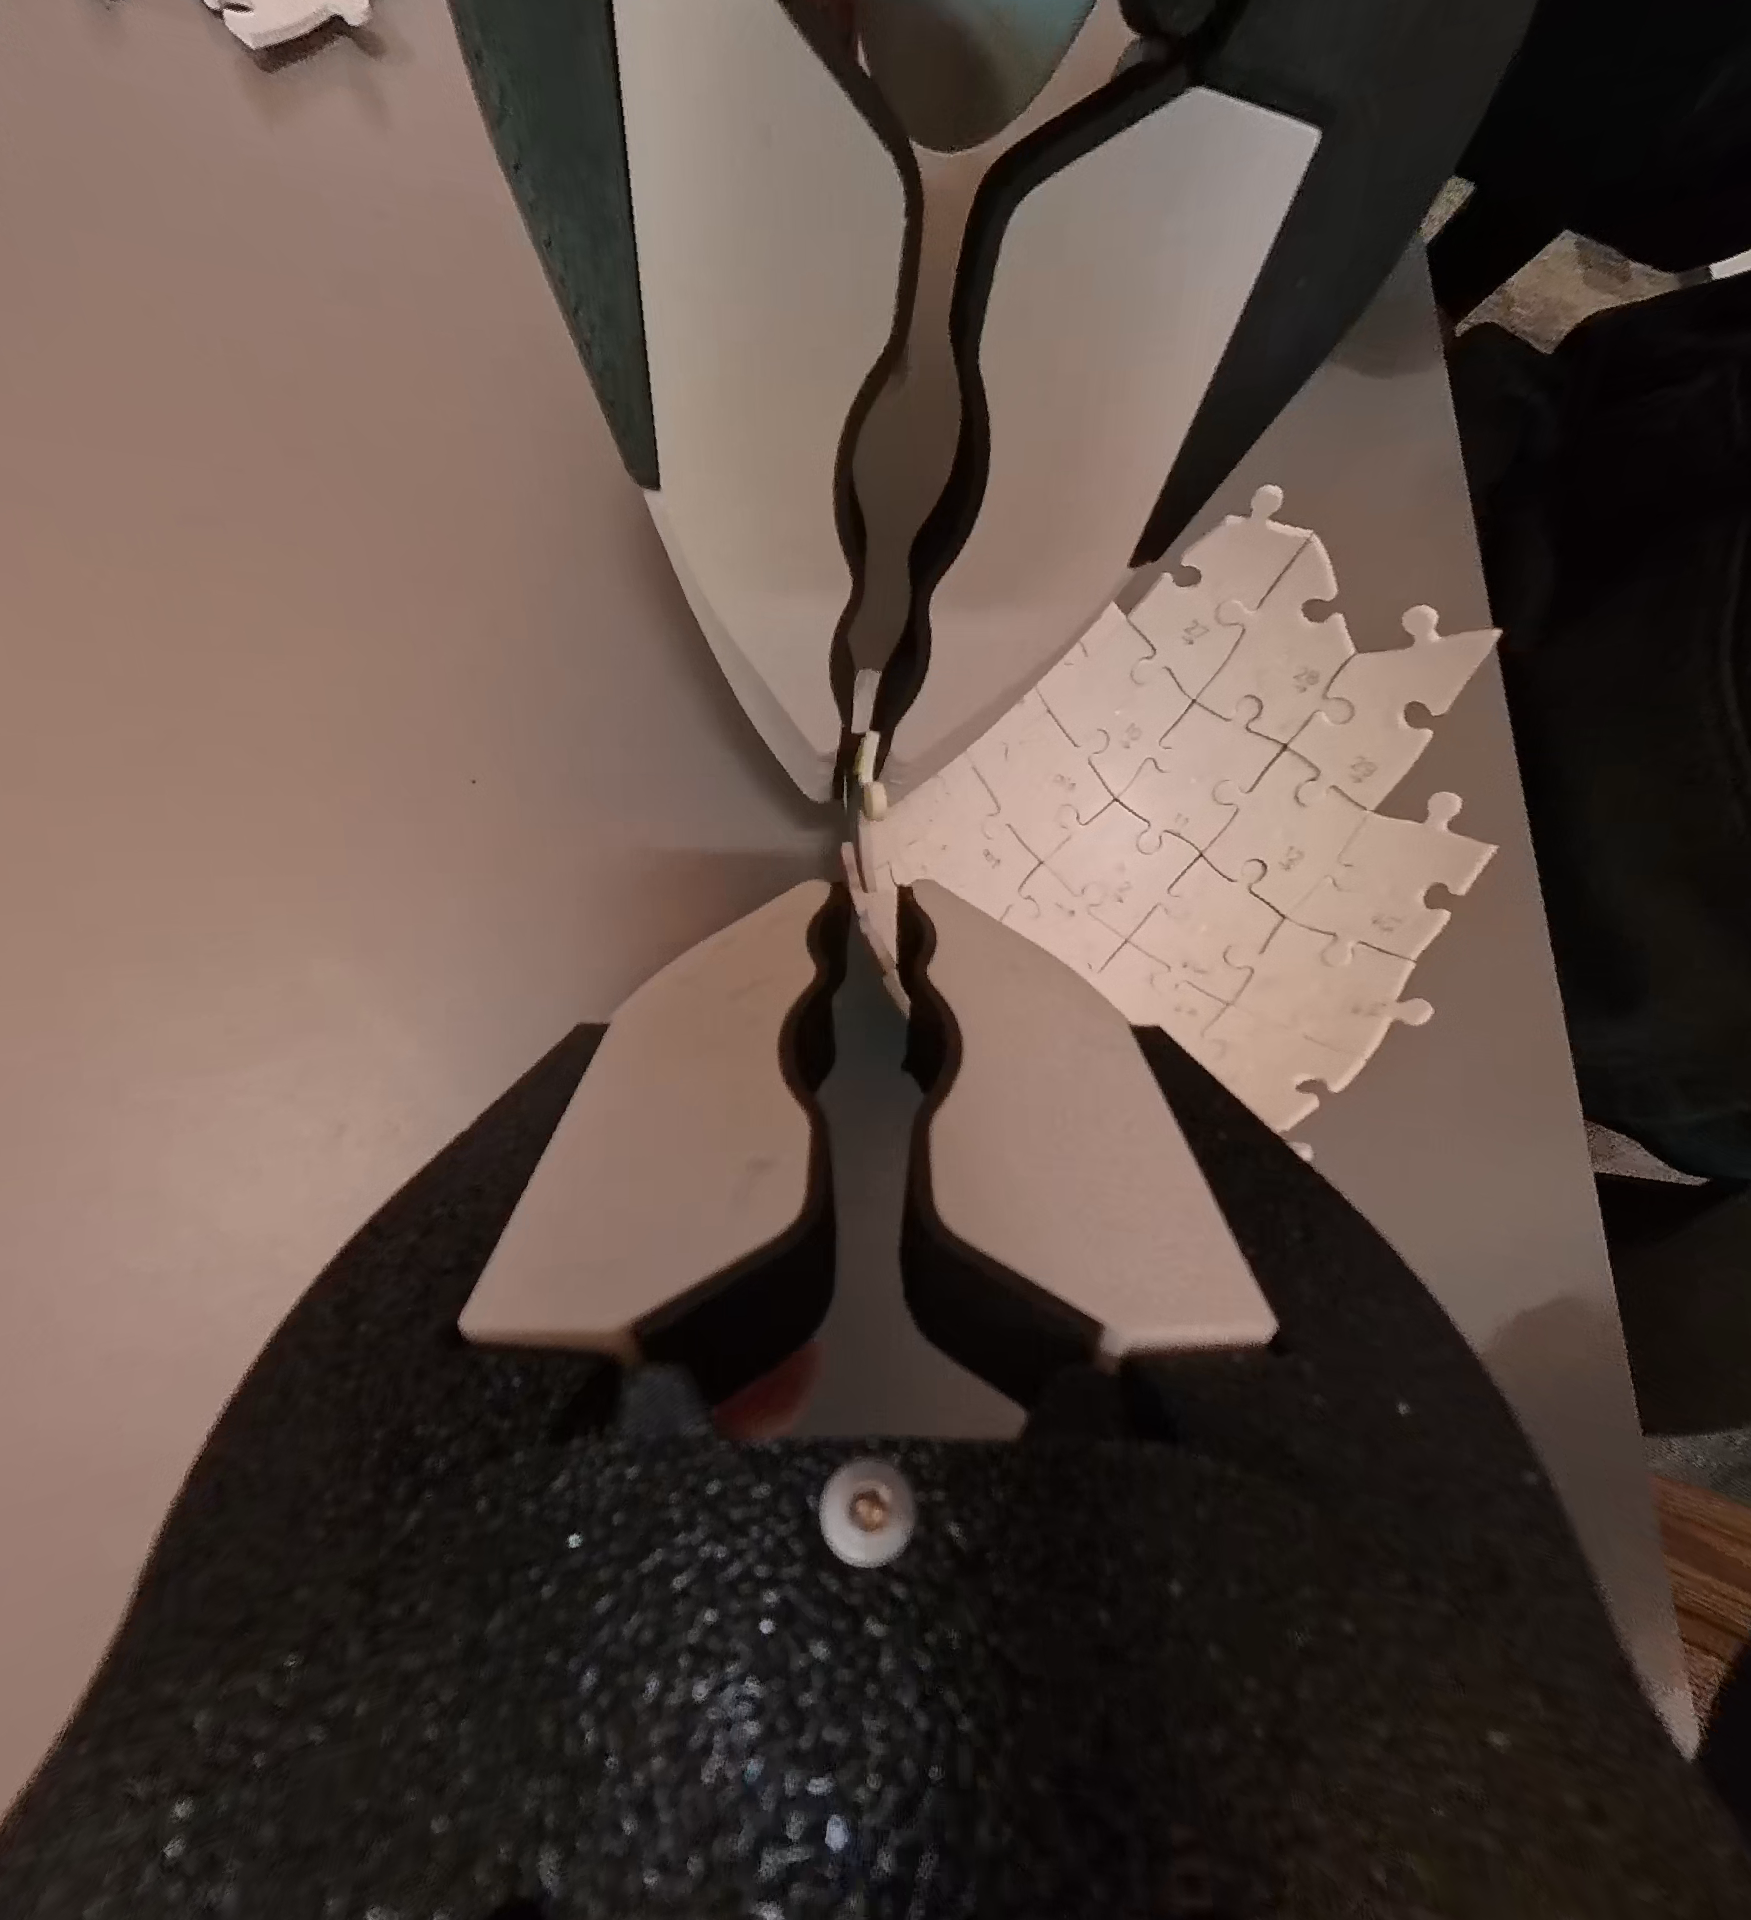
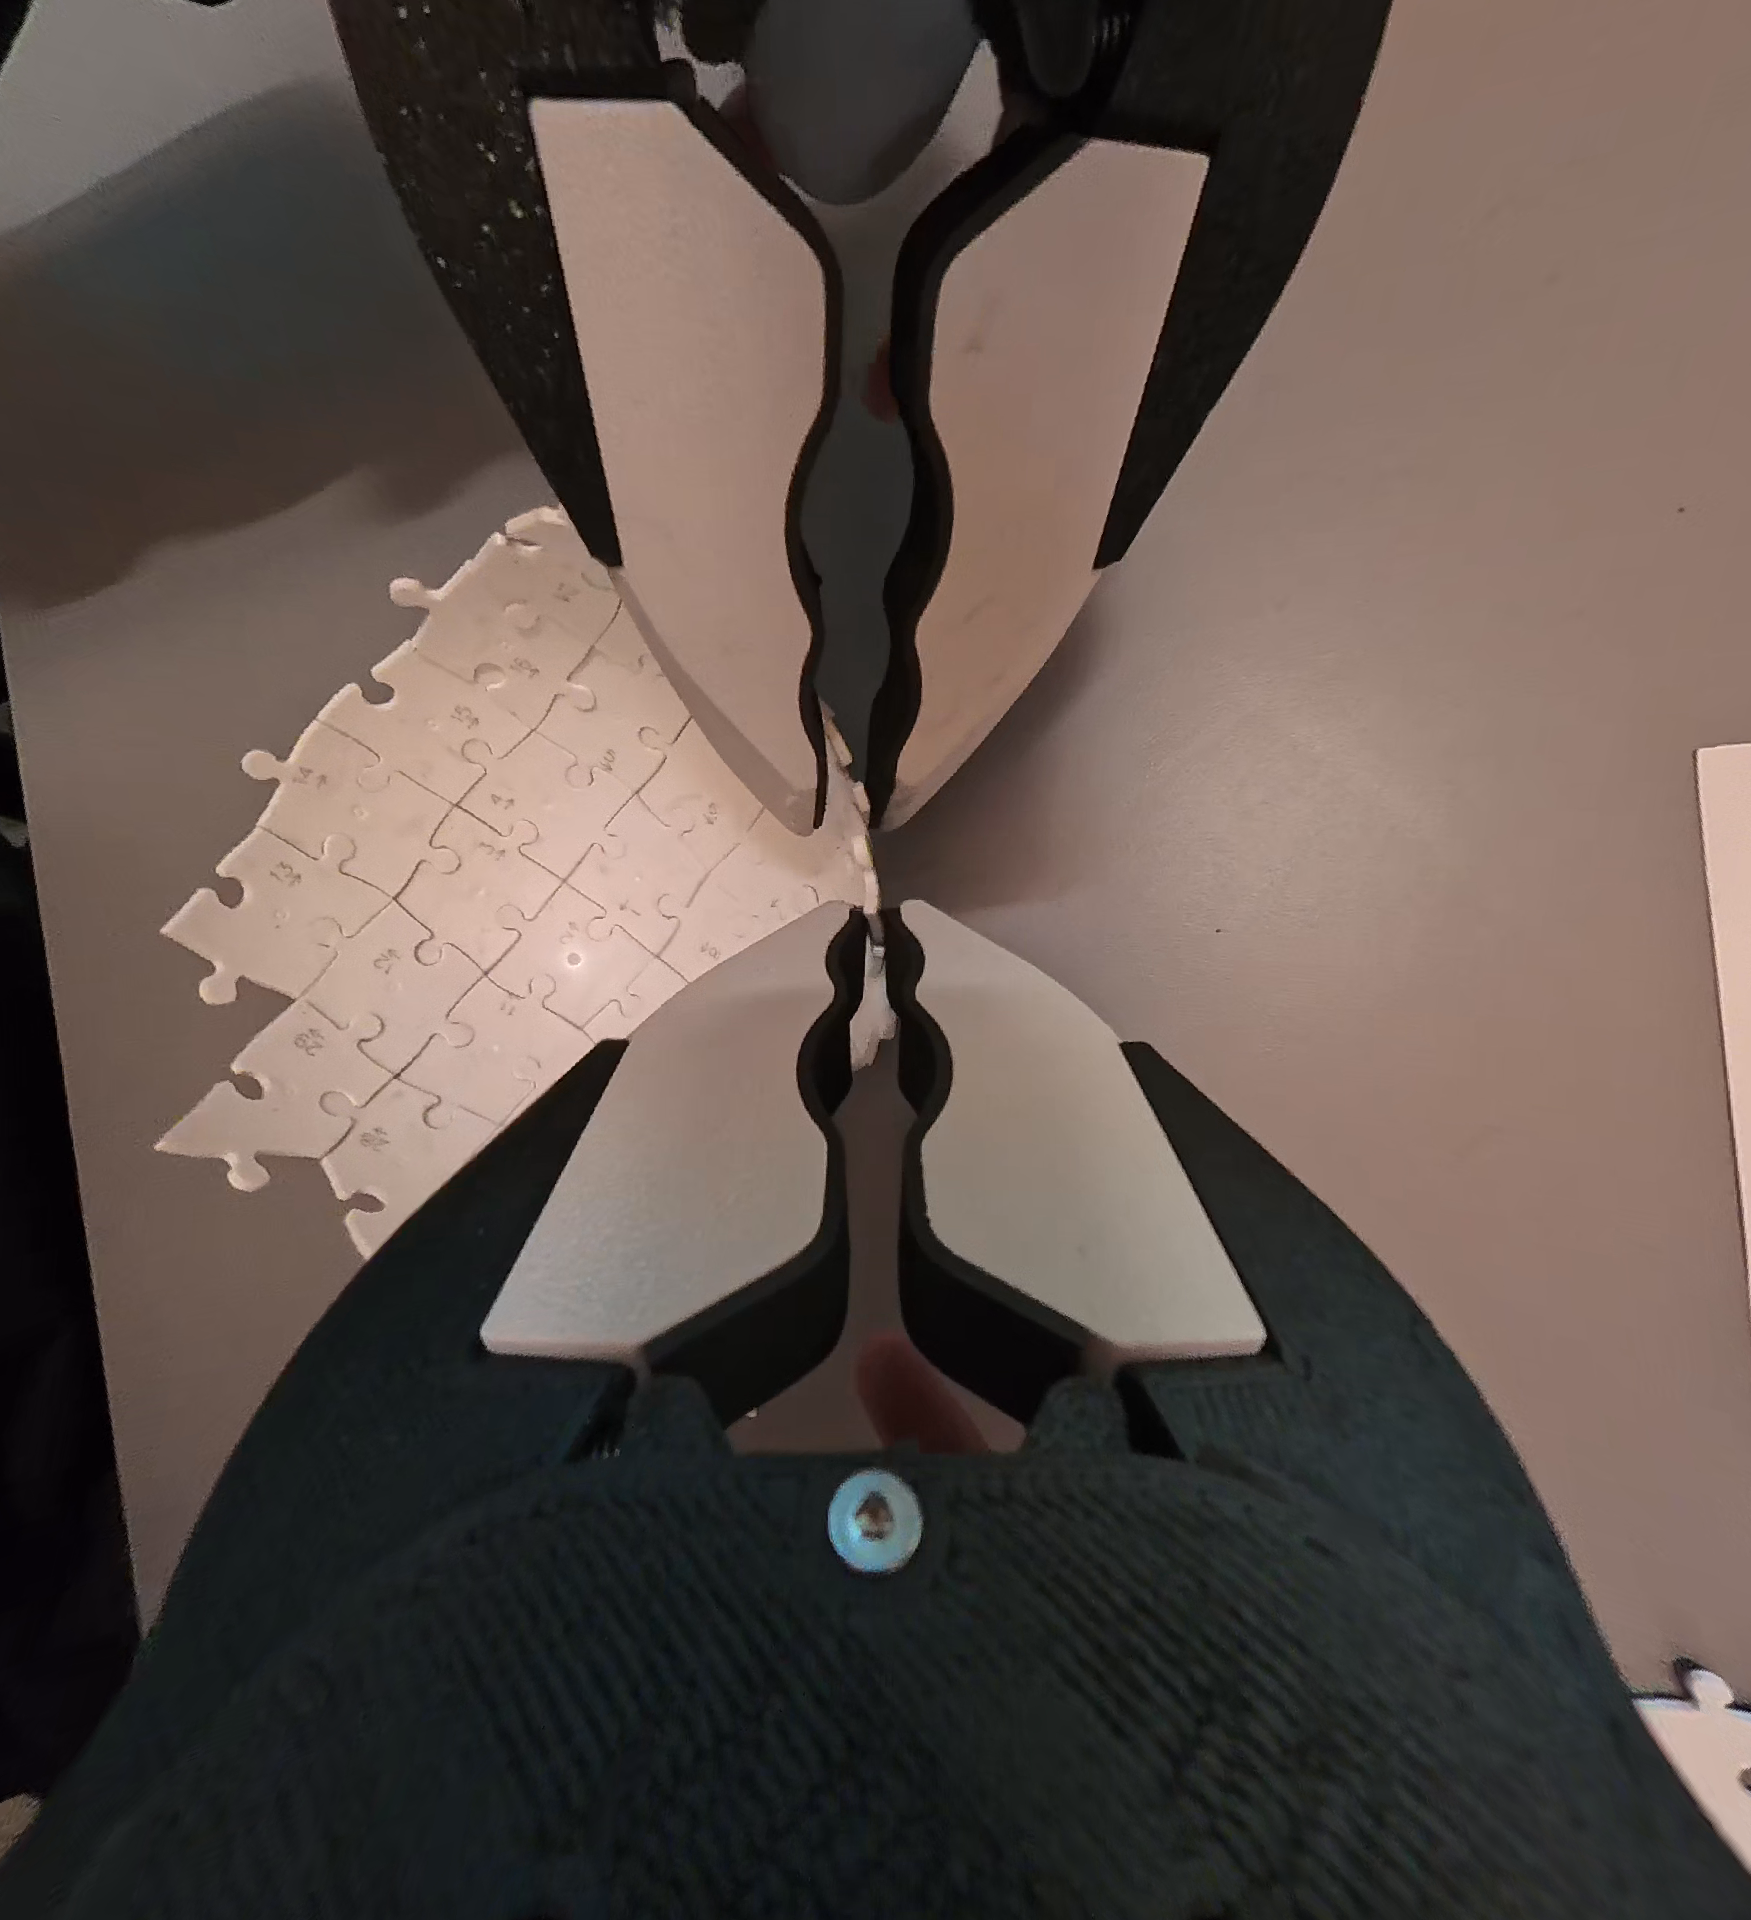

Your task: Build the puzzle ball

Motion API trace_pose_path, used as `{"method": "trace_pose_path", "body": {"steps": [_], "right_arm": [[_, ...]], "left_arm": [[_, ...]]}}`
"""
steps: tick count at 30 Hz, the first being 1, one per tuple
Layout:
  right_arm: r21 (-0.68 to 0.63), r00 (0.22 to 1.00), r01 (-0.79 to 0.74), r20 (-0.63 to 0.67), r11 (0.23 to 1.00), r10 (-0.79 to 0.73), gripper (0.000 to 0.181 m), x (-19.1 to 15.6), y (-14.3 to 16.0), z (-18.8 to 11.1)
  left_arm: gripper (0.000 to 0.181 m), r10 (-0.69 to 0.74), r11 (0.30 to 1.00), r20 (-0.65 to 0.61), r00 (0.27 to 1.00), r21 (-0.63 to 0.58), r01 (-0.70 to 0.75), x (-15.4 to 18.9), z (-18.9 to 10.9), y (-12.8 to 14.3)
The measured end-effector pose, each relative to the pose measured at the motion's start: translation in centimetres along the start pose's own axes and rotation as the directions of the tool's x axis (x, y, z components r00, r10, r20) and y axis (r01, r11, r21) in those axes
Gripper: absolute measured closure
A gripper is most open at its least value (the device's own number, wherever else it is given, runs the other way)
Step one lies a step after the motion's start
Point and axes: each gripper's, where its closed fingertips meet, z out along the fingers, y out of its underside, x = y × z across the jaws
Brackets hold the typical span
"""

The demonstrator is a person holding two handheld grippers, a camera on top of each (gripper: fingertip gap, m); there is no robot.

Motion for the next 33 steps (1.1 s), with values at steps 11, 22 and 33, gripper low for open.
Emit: {"method": "trace_pose_path", "body": {"steps": [11, 22, 33], "right_arm": [[0.002, 1.0, 0.001, -0.007, 1.0, -0.001, 0.178, 0.3, -0.1, 0.1], [0.012, 1.0, -0.025, -0.014, 1.0, 0.025, 0.178, 0.8, 0.0, -0.2], [0.016, 0.999, -0.035, -0.009, 0.999, 0.035, 0.178, 1.1, 0.1, -0.1]], "left_arm": [[0.173, 0.017, 0.999, 0.022, 1.0, -0.027, -0.016, -0.5, 0.1, 0.0], [0.171, 0.021, 0.999, 0.016, 1.0, -0.035, -0.02, -0.8, -0.2, -0.6], [0.16, -0.062, 0.998, 0.003, 0.998, -0.027, 0.062, -1.7, -0.2, -1.1]]}}
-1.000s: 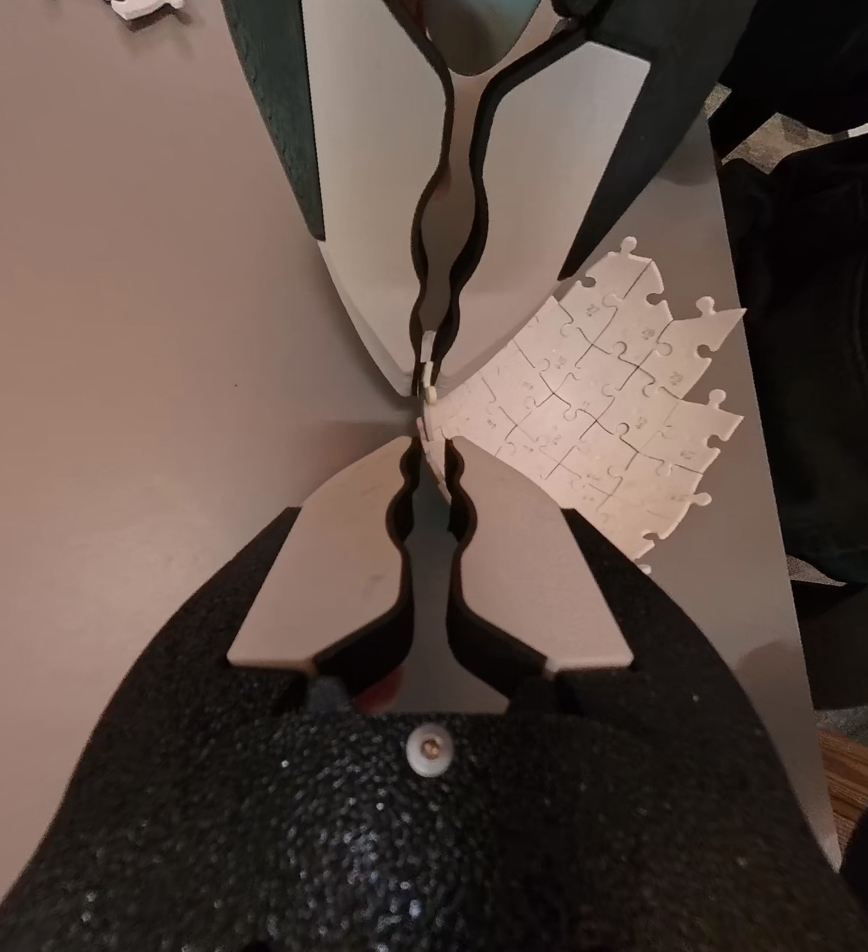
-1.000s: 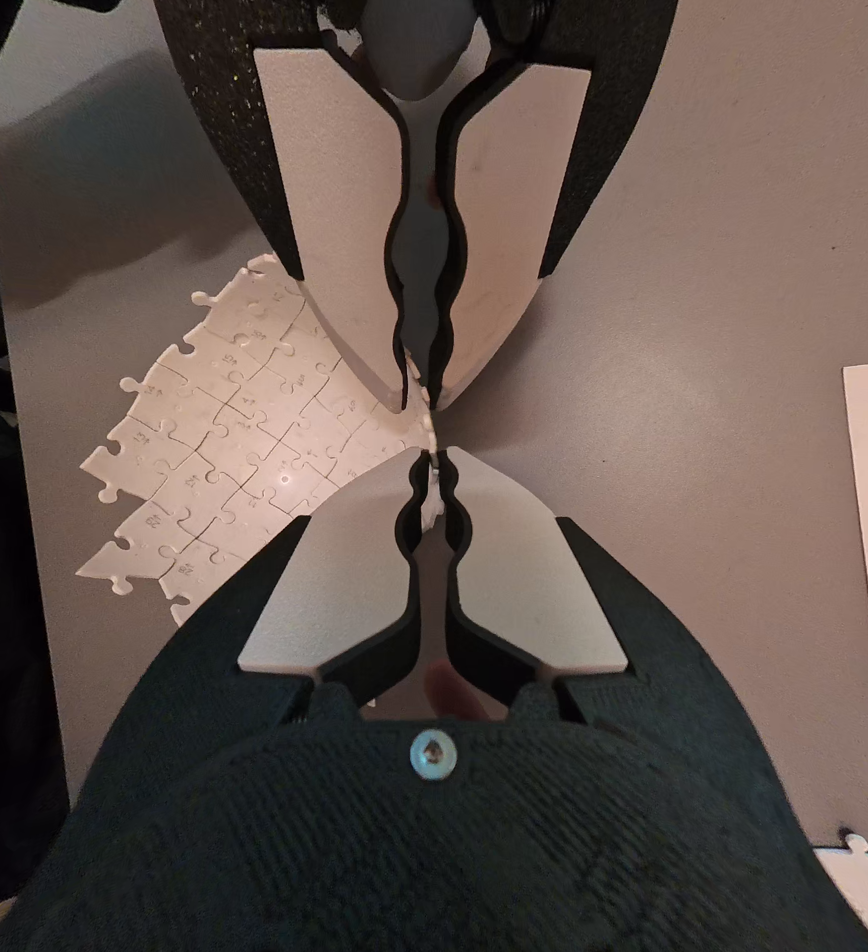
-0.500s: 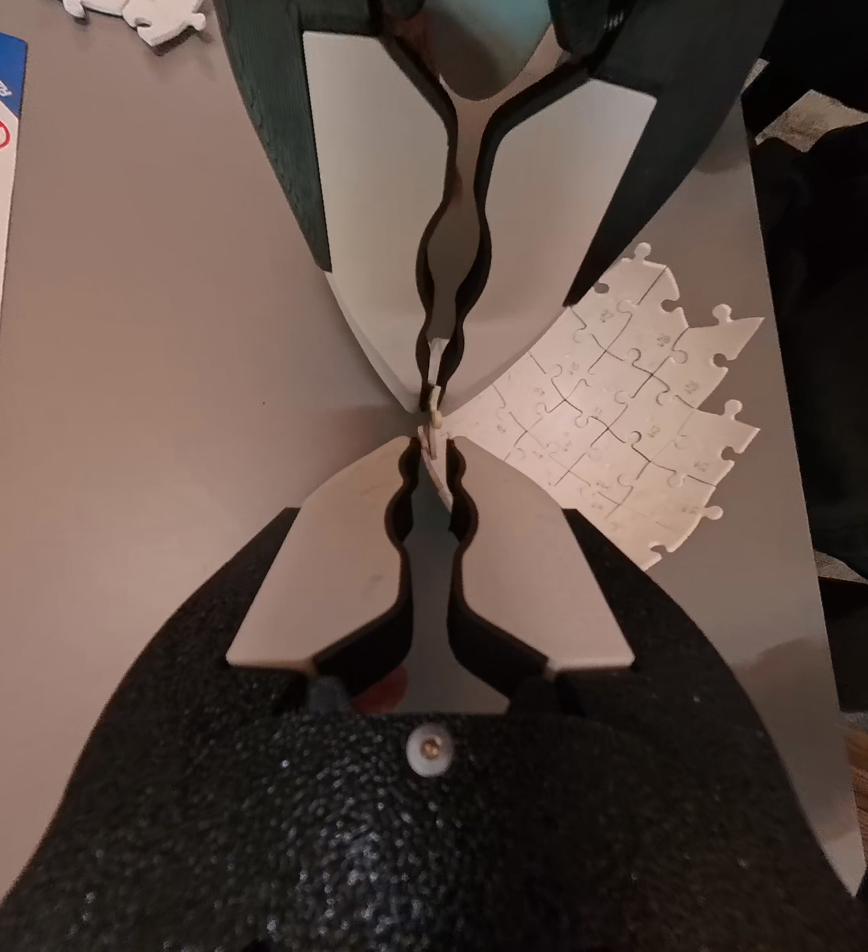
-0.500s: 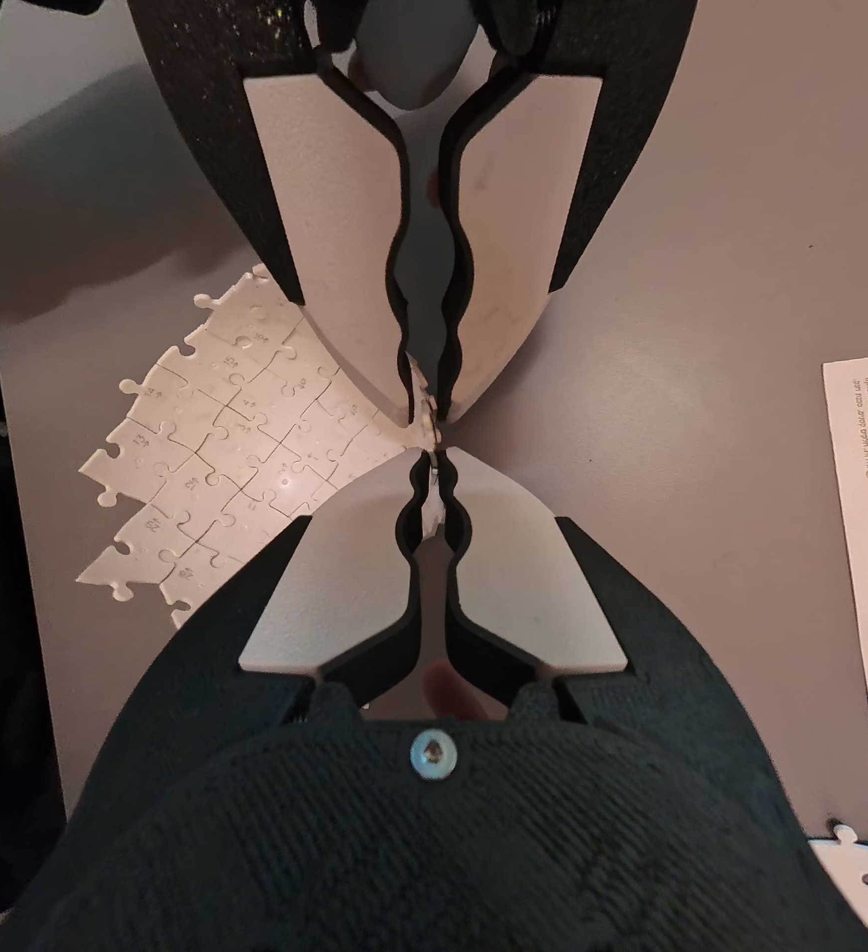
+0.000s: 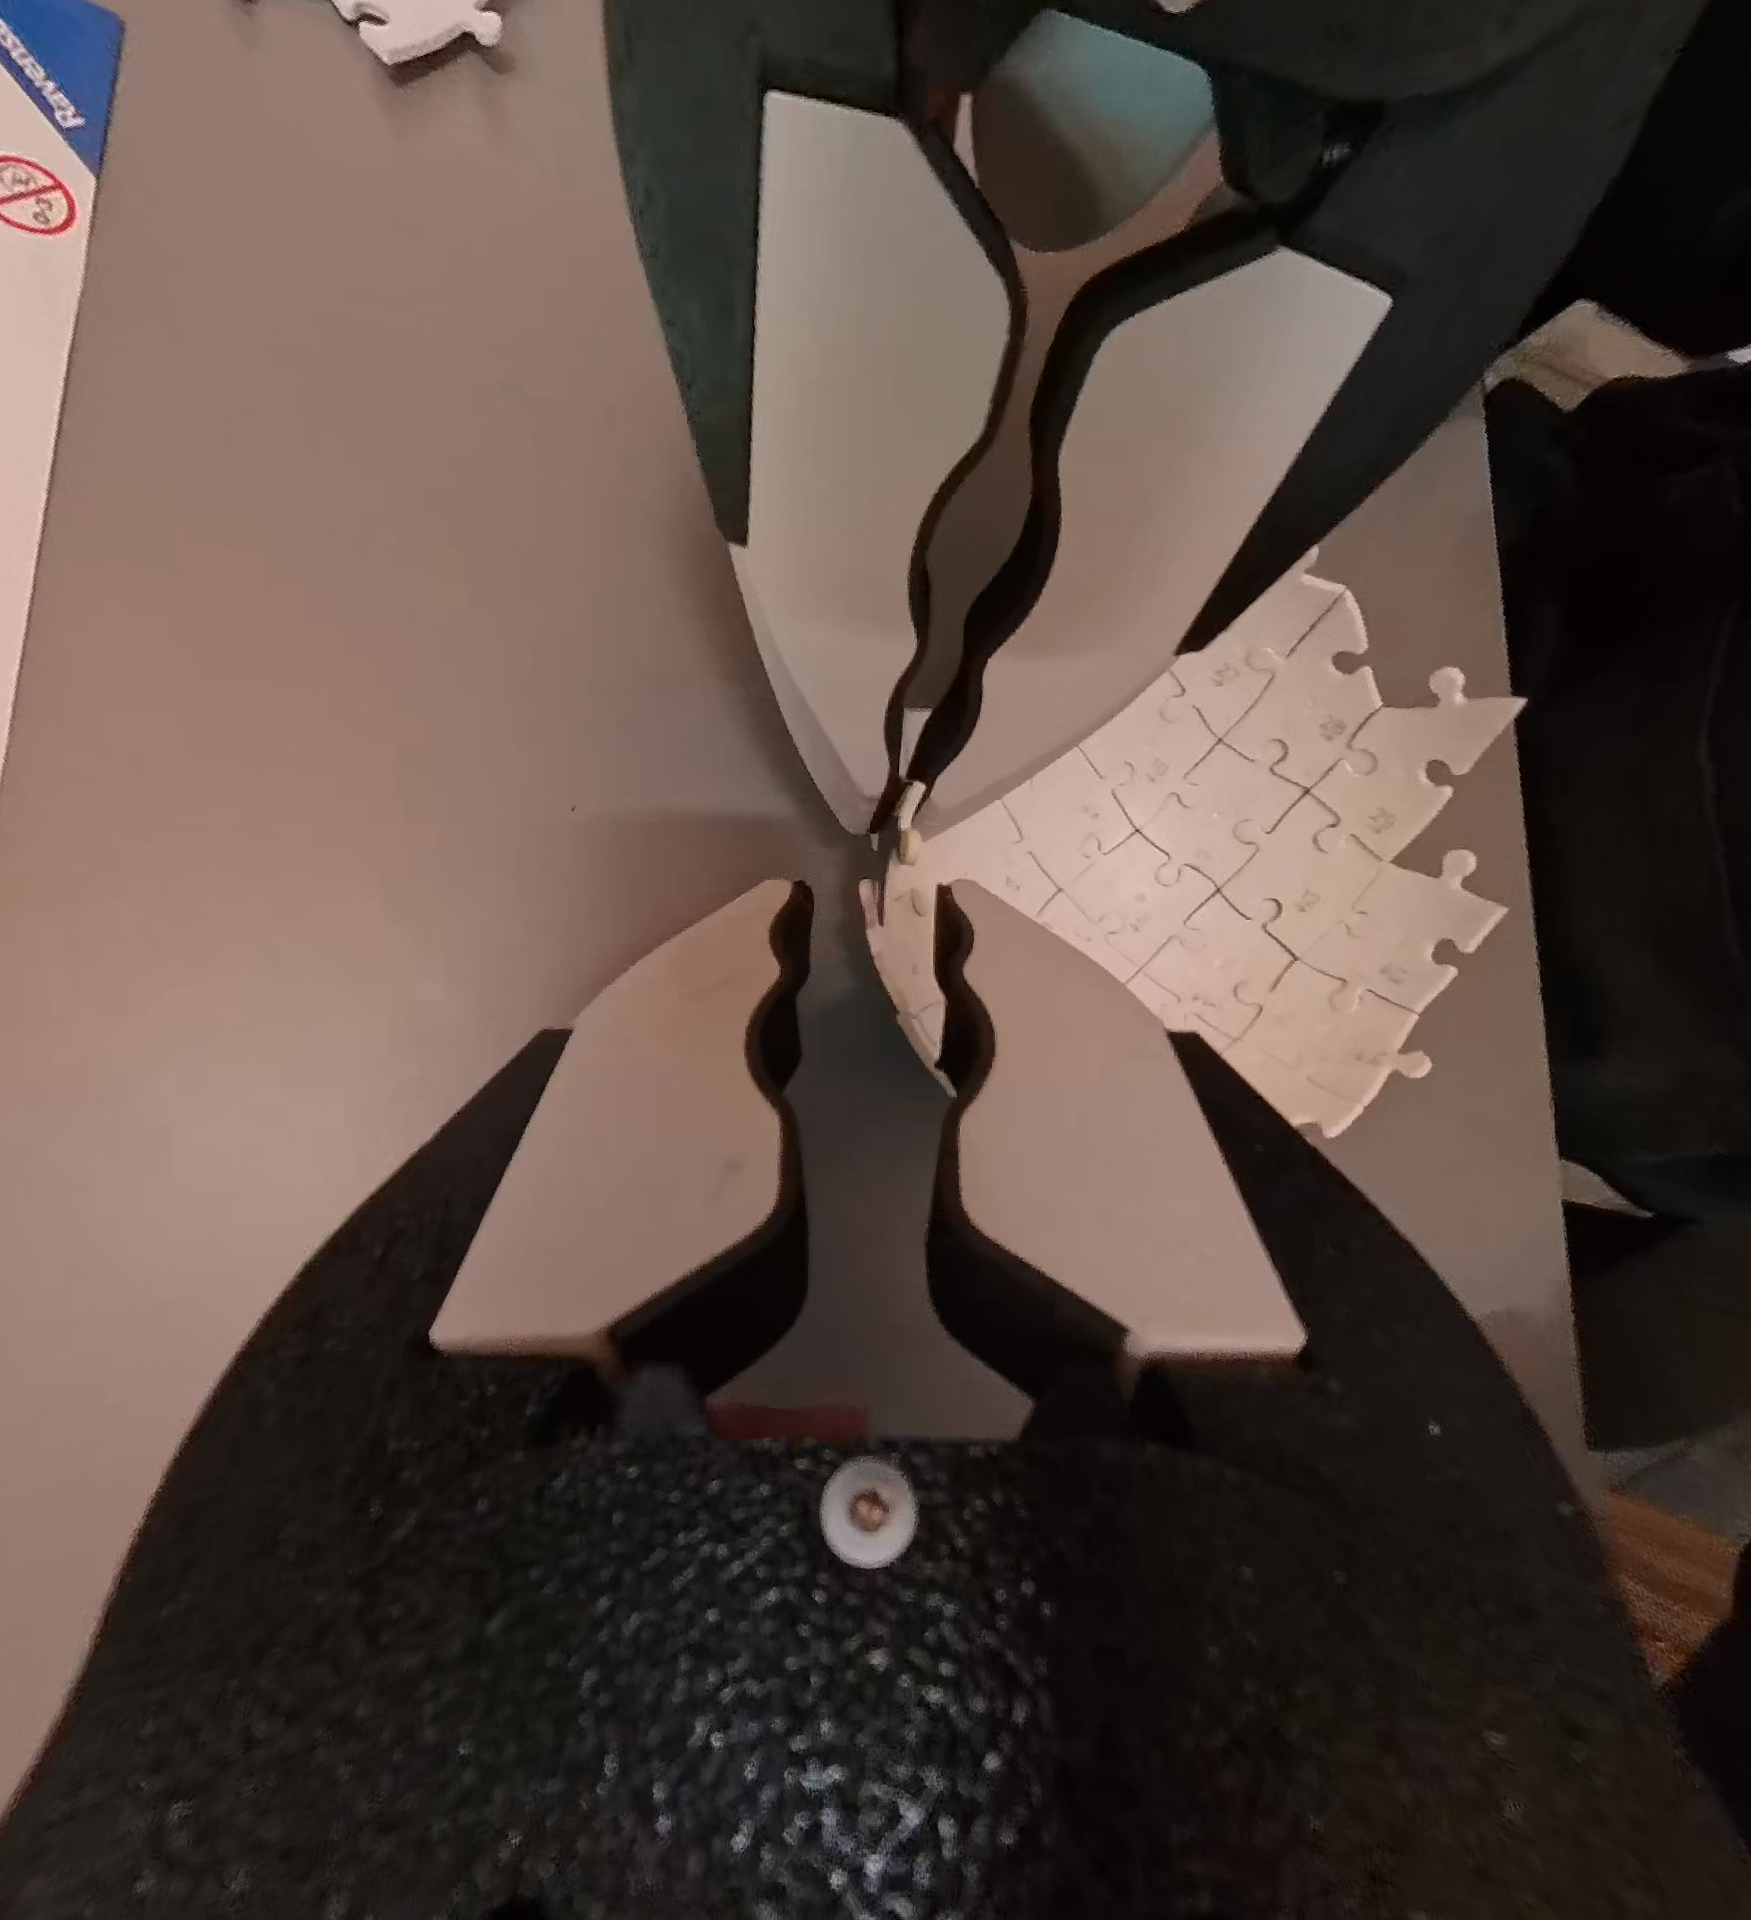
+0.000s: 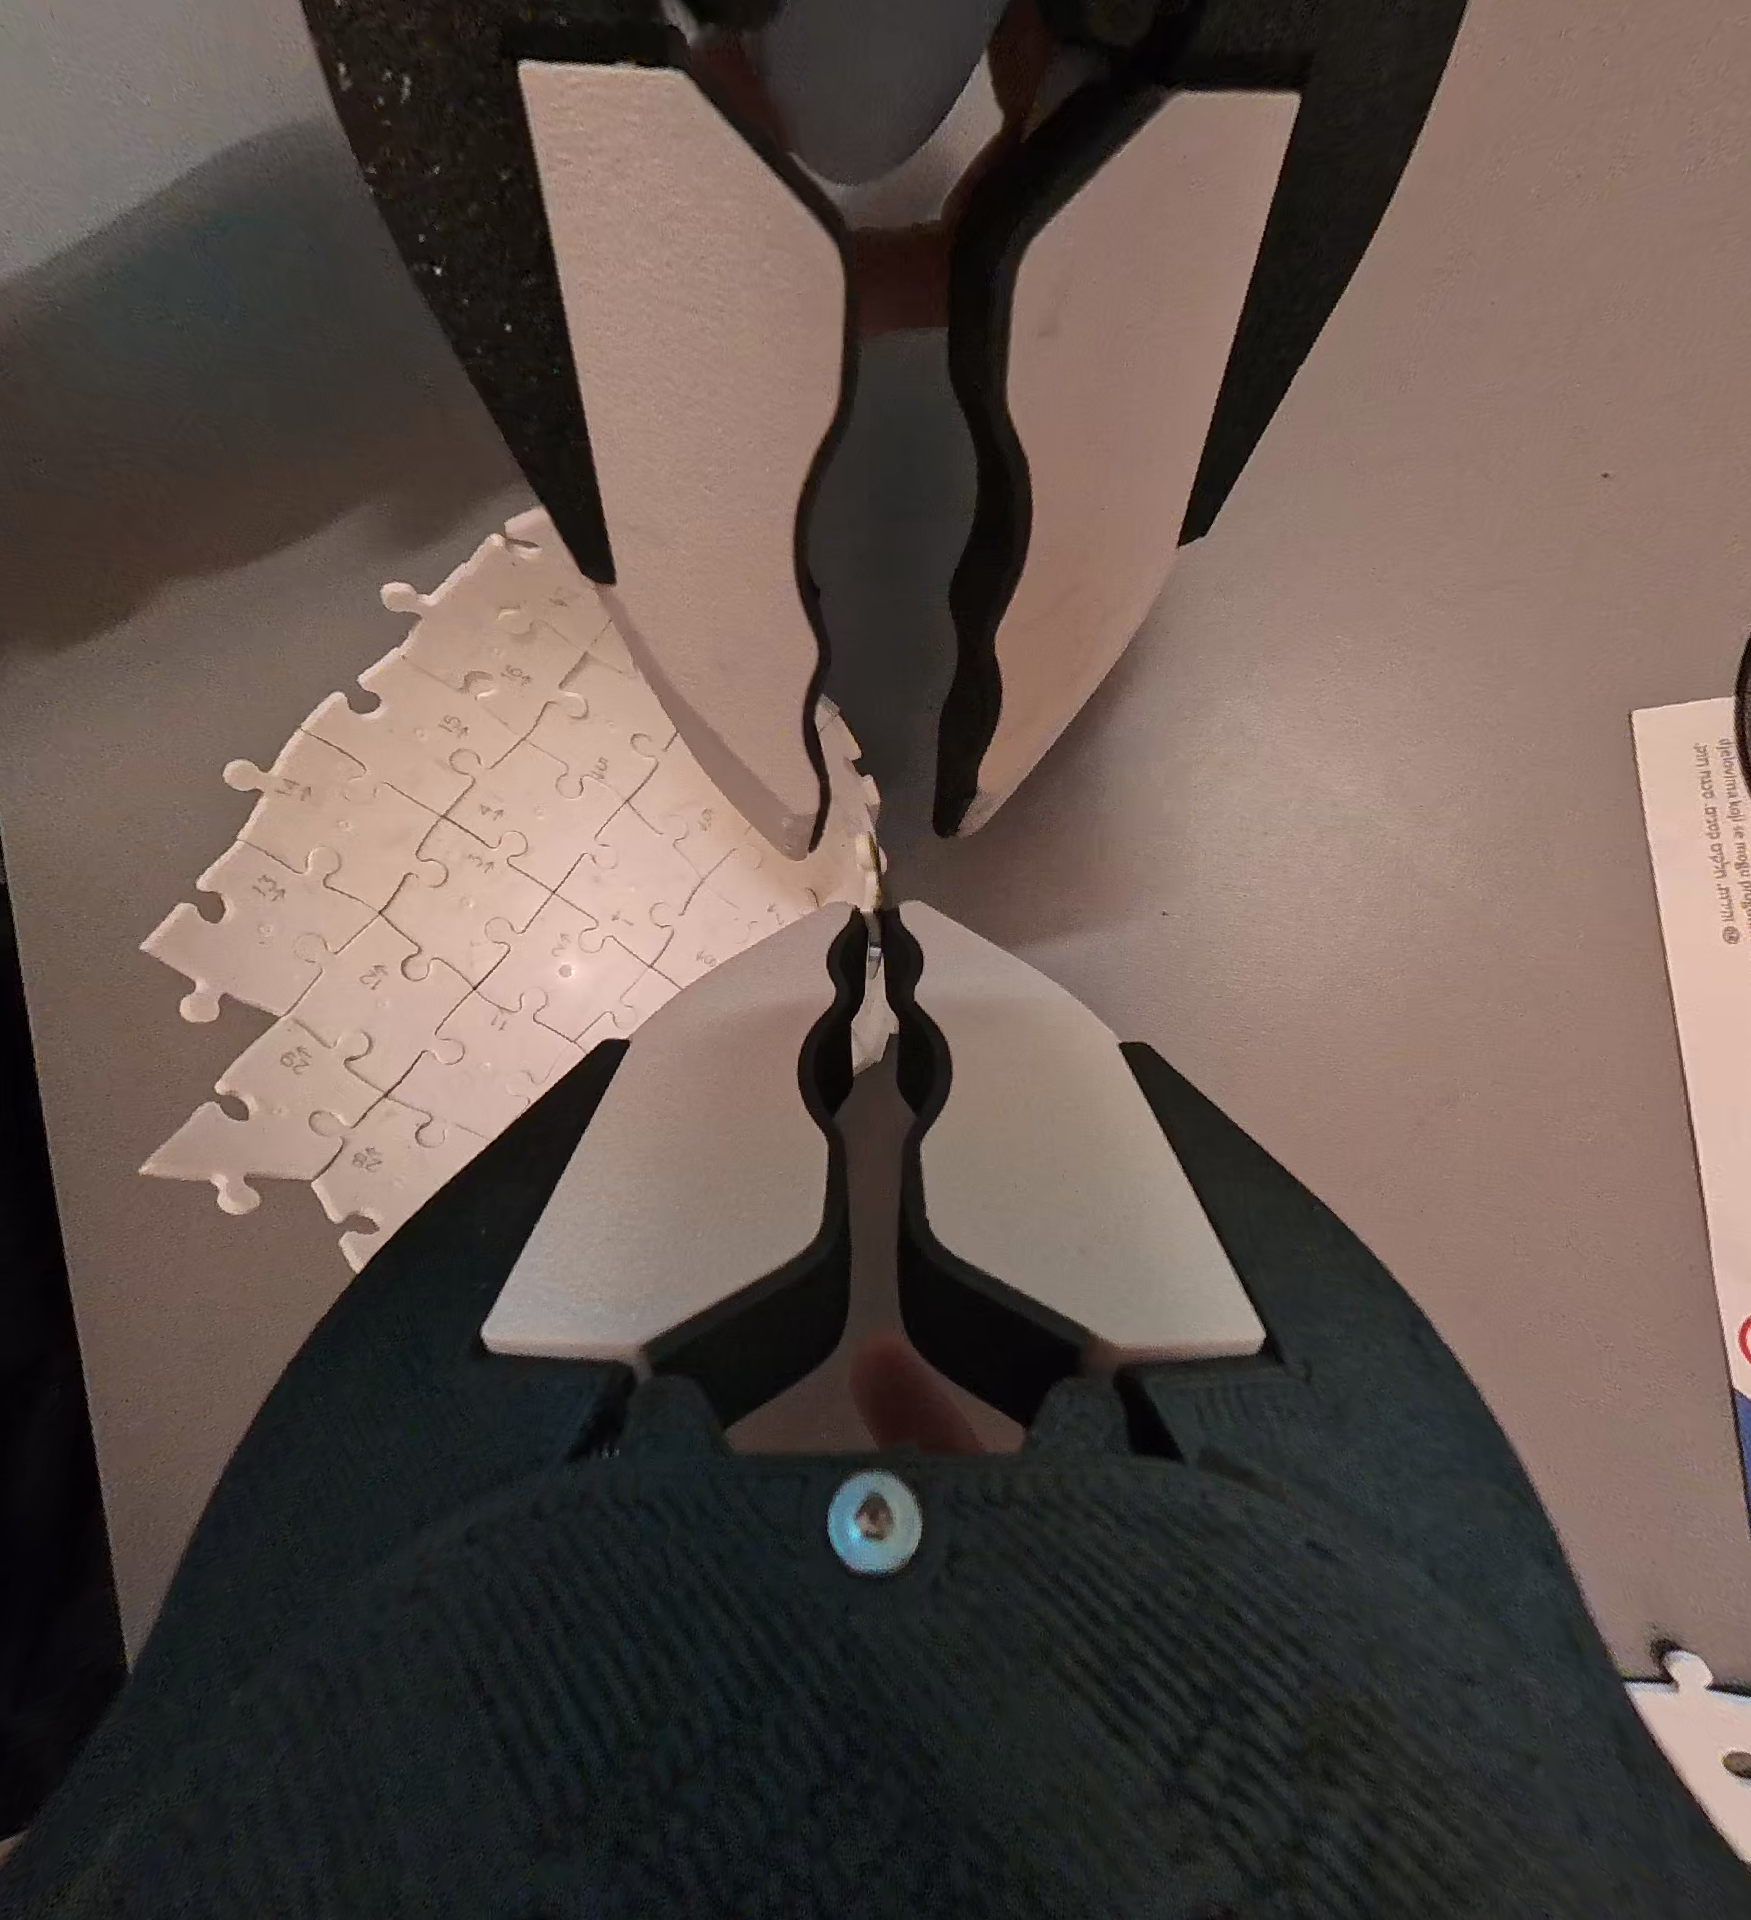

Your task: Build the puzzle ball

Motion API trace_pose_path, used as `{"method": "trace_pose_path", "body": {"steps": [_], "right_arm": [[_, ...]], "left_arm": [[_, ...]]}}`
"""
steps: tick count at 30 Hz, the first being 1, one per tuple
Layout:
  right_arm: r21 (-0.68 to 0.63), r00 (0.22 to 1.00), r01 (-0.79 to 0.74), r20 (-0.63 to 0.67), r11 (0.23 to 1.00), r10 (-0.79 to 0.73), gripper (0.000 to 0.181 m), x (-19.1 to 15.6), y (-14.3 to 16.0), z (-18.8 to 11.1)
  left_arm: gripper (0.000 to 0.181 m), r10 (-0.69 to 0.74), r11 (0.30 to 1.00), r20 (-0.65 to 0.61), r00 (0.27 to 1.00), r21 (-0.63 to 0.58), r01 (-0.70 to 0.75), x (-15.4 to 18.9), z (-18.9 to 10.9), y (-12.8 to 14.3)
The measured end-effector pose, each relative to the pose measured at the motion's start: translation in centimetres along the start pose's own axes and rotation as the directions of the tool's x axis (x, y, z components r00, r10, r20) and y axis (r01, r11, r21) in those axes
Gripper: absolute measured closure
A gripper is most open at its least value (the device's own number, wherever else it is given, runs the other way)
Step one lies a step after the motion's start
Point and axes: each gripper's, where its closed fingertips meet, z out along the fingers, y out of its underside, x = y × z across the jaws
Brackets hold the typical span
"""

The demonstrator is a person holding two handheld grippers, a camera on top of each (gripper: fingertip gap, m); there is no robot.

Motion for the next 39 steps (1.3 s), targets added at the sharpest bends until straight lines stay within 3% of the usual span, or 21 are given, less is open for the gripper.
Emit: {"method": "trace_pose_path", "body": {"steps": [16, 33, 39], "right_arm": [[-0.009, 1.0, 0.008, 0.009, 1.0, -0.008, 0.178, 0.4, 0.0, 0.1], [-0.009, 1.0, -0.009, 0.009, 1.0, 0.01, 0.175, 0.7, 0.0, 0.1], [0.028, 0.998, -0.063, -0.02, 0.998, 0.064, 0.158, 0.8, 0.3, -0.9]], "left_arm": [[0.164, -0.107, 0.993, -0.137, 0.985, -0.07, 0.098, 0.8, 0.1, 0.2], [0.18, -0.018, 0.997, -0.046, 0.999, -0.07, 0.015, -0.4, 0.5, -0.2], [0.18, -0.006, 0.997, -0.021, 1.0, -0.08, 0.004, -0.6, 0.4, 0.0]]}}
